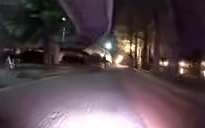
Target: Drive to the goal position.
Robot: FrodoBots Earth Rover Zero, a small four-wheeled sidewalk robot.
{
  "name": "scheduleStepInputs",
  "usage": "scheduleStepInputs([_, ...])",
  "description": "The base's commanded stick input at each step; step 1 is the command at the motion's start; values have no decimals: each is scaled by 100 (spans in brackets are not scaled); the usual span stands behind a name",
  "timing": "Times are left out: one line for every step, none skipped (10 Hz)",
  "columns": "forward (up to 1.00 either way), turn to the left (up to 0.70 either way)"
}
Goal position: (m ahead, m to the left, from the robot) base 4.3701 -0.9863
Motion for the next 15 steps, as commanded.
scheduleStepInputs([70, 0])
scheduleStepInputs([70, 0])
scheduleStepInputs([70, 0])
scheduleStepInputs([70, 0])
scheduleStepInputs([70, 14])
scheduleStepInputs([70, 10])
scheduleStepInputs([70, 1])
scheduleStepInputs([70, 0])
scheduleStepInputs([70, 0])
scheduleStepInputs([70, 0])
scheduleStepInputs([70, 0])
scheduleStepInputs([70, 0])
scheduleStepInputs([70, 0])
scheduleStepInputs([70, -2])
scheduleStepInputs([70, -10])
